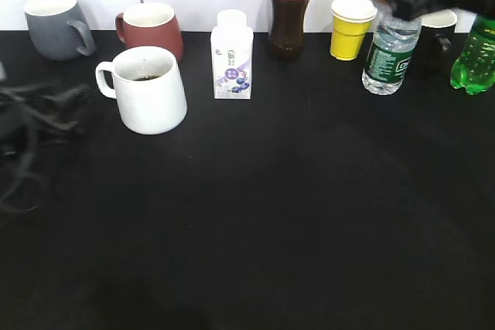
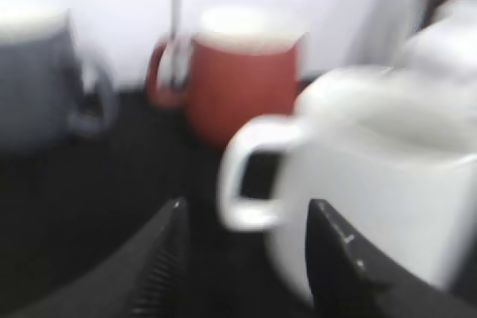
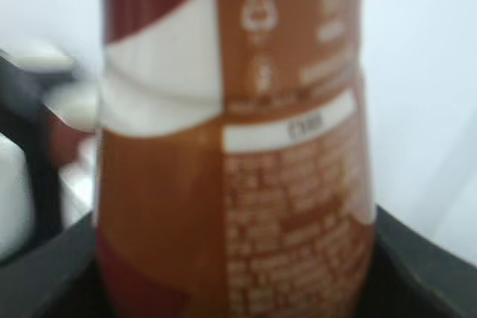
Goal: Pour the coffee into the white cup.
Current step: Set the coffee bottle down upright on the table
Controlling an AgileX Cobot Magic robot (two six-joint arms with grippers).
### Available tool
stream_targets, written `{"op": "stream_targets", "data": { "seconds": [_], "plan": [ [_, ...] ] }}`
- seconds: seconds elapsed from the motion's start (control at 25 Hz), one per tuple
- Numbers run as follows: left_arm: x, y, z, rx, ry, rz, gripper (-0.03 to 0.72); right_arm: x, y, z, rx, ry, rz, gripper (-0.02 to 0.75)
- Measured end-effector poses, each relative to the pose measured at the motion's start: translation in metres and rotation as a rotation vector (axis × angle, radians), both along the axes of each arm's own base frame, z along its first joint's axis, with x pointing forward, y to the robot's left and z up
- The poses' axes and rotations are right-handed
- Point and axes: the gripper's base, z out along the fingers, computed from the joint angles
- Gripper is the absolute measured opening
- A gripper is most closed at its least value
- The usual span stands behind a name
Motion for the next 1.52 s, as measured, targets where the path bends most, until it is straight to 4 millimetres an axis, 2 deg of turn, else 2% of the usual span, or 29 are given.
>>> {"op": "stream_targets", "data": {
  "seconds": [0.08,0.16,0.36,0.52,0.72,0.8,1.04,1.16,1.32,1.44,1.48,1.52],
  "plan": [
    [-0.019,0.001,0.028,-0.006,-0.088,-0.008,0.392,0.003,-0.008,-0.01,-0.045,0.1,-0.095,0.519],
    [-0.031,-0.002,0.053,0.032,-0.153,-0.067,0.392,0.004,-0.01,-0.011,-0.039,0.121,-0.121,0.519],
    [-0.054,-0.002,0.088,0.134,-0.197,-0.103,0.392,0.016,-0.006,-0.042,-0.001,0.204,-0.114,0.519],
    [-0.055,-0.002,0.089,0.143,-0.19,-0.098,0.392,0.01,0.003,-0.096,0.033,0.229,-0.003,0.519],
    [-0.055,-0.002,0.089,0.144,-0.19,-0.1,0.392,0.02,-0.001,-0.143,0.095,0.208,-0.078,0.519],
    [-0.055,-0.002,0.089,0.144,-0.19,-0.1,0.392,0.026,-0.005,-0.155,0.149,0.204,-0.15,0.519],
    [-0.055,-0.002,0.089,0.143,-0.189,-0.1,0.392,0.028,-0.008,-0.158,0.065,0.146,-0.171,0.518],
    [-0.055,-0.002,0.089,0.142,-0.189,-0.1,0.392,0.038,-0.006,-0.156,0.071,0.121,-0.17,0.518],
    [-0.055,-0.002,0.089,0.142,-0.189,-0.1,0.392,0.041,-0.006,-0.174,0.059,0.16,-0.173,0.518],
    [-0.055,-0.002,0.089,0.142,-0.189,-0.099,0.392,0.041,-0.006,-0.175,0.061,0.157,-0.171,0.518],
    [-0.055,-0.002,0.089,0.142,-0.189,-0.099,0.392,0.041,-0.005,-0.175,0.057,0.157,-0.164,0.529],
    [-0.055,-0.002,0.089,0.142,-0.189,-0.099,0.392,0.04,-0.004,-0.175,0.049,0.157,-0.148,0.577]
  ]
}}
